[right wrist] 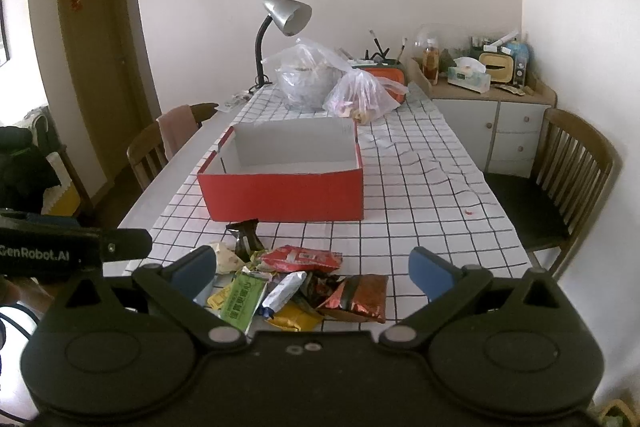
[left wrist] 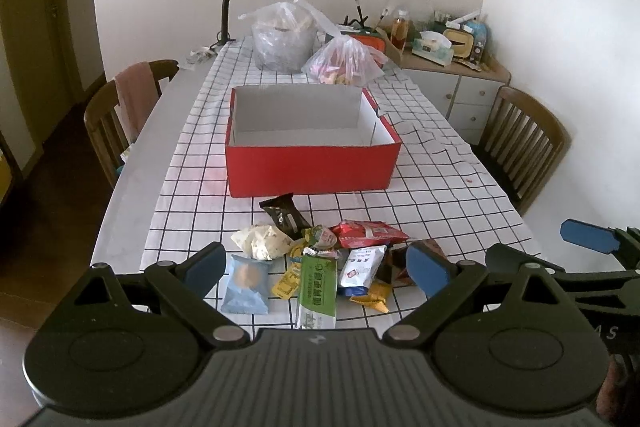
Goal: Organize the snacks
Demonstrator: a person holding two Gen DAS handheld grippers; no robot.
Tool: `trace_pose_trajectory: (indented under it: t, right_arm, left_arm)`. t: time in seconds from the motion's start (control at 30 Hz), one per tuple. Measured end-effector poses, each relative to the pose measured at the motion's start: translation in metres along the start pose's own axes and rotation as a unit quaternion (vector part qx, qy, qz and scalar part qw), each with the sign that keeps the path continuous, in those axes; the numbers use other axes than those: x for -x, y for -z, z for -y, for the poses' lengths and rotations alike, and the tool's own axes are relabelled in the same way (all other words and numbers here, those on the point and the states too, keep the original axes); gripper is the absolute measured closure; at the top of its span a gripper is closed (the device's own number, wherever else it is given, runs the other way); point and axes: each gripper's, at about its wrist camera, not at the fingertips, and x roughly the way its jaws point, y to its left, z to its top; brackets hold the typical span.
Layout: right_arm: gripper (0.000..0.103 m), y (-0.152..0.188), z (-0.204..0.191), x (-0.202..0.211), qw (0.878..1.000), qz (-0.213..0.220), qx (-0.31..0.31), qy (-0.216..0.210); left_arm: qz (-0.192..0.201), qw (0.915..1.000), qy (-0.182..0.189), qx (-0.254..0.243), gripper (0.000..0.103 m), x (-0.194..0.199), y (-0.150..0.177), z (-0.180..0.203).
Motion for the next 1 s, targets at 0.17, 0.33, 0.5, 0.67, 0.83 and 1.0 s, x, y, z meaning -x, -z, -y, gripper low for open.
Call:
trace_pose_trajectory:
  t: [0.17,0.33,0.5,0.67,0.83,1.0]
  right_arm:
    - [0.000,0.001,0.000,0.003,1.000,0.004,0.000,-0.001]
    - [0.000,0.001,0.001,0.005,1.000,0.006,0.001,-0.002]
    - [0.000,0.001,0.000,0.006,1.000,0.006,0.001,-0.002]
    - [0.000,0.001,0.000,0.006,1.000,0.006,0.001,-0.001]
    - [0.000,0.001,0.001,0.008,1.000,0.009,0.002,0.000]
    - [0.000,0.001,-0.001,0.009,1.000,0.010,0.003,0.001]
  left_arm:
    - [0.004,1.0000,-0.002,-0.003,0.006,0.004,0.000,0.001]
    - [0.004,1.0000,-0.002,-0.004,0.006,0.005,-0.001,0.000]
    - [0.004,1.0000,-0.002,-0.004,0.006,0.007,-0.001,-0.001]
    - [0.006,1.0000,-0.003,-0.006,0.006,0.009,-0.001,-0.002]
    - [0.006,0.9999,-0.004,-0.007,0.006,0.011,-0.001,-0.002]
    - [0.004,0.9999,-0.005,-0.010,0.006,0.013,-0.002,-0.003]
